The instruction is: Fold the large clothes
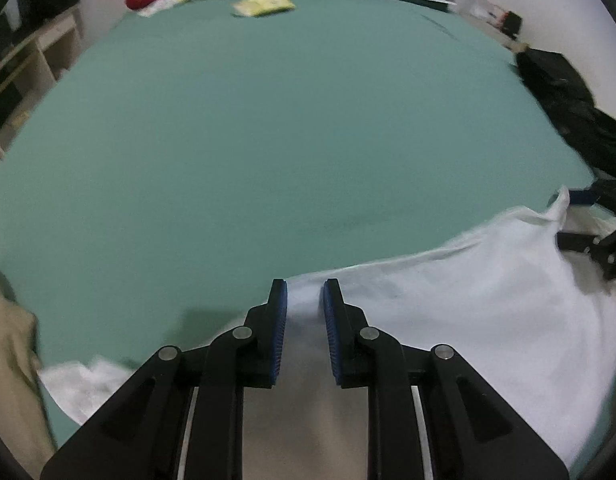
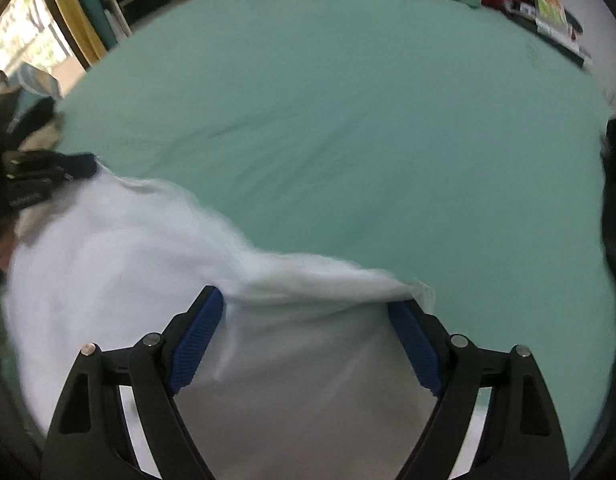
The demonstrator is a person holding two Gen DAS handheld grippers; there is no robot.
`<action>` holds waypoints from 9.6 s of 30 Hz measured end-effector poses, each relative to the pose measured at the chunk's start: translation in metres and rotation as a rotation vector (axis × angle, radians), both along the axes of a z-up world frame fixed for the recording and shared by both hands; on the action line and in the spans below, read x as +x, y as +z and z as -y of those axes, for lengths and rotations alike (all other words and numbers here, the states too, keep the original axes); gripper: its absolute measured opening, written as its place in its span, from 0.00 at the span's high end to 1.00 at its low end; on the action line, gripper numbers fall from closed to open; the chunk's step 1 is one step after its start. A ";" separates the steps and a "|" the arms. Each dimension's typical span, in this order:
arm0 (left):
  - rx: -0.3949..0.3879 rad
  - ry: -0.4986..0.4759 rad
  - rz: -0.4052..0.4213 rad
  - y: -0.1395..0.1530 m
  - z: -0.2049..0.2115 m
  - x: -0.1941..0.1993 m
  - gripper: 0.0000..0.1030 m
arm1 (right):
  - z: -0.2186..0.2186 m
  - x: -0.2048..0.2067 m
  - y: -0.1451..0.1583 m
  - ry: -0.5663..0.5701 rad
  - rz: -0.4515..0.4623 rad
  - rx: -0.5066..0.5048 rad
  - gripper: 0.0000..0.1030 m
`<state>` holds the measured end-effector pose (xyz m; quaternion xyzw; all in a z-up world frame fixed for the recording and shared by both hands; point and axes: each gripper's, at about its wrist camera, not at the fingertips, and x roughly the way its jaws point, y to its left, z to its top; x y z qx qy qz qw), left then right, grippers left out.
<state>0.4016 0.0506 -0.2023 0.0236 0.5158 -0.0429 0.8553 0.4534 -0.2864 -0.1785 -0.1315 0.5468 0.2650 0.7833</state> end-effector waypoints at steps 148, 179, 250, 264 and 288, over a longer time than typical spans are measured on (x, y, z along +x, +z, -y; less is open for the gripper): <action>-0.280 0.080 0.147 0.057 0.070 -0.353 0.69 | 0.063 -0.354 0.055 -0.468 0.193 0.049 0.26; -0.234 0.015 0.078 0.009 0.139 -0.217 0.69 | 0.121 -0.278 -0.007 -0.793 0.036 0.590 0.18; -0.382 0.027 0.086 0.039 -0.089 -0.260 0.50 | -0.147 -0.321 0.082 0.150 0.221 0.207 0.07; -0.232 0.418 0.236 0.051 -0.148 -0.203 0.50 | -0.067 -0.267 0.032 -0.171 0.100 0.264 0.07; -0.375 0.325 0.028 0.007 -0.140 -0.199 0.50 | -0.061 -0.258 0.018 -0.216 0.065 0.311 0.07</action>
